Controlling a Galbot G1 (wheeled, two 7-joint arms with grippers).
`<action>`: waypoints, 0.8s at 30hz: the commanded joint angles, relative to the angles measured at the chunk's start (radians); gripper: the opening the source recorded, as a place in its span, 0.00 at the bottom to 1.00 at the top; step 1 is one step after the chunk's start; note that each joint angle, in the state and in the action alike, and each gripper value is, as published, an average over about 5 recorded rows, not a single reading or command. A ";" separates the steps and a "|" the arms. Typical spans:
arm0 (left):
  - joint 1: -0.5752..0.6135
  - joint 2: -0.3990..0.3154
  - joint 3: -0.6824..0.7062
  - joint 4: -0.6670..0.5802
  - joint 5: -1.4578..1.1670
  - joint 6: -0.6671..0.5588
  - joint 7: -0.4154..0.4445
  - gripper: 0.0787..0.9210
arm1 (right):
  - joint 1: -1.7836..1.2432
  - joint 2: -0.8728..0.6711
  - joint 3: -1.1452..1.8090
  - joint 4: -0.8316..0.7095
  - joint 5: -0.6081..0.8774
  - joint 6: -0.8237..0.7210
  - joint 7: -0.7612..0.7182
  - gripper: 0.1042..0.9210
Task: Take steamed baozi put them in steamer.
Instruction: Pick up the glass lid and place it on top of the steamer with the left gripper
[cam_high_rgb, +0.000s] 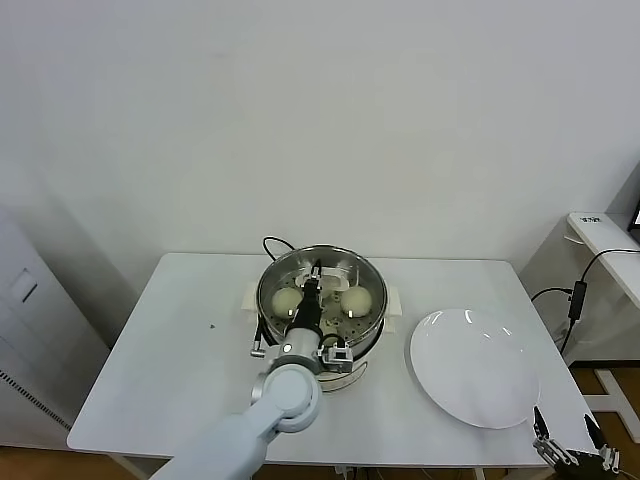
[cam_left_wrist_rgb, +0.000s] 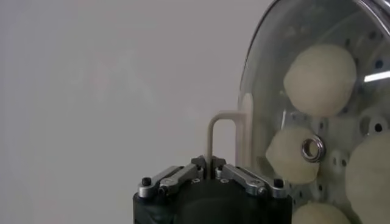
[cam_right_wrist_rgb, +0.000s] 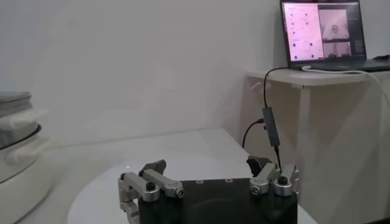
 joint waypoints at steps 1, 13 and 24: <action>-0.004 0.007 -0.002 0.020 -0.003 0.029 0.001 0.05 | -0.005 0.003 0.002 0.004 0.002 0.009 -0.003 0.88; 0.044 0.030 -0.003 -0.073 -0.129 0.049 -0.029 0.16 | -0.002 -0.001 0.002 0.006 0.012 0.014 -0.007 0.88; 0.125 0.096 -0.057 -0.257 -0.274 0.029 -0.080 0.54 | 0.011 -0.011 -0.005 -0.009 0.007 0.021 -0.012 0.88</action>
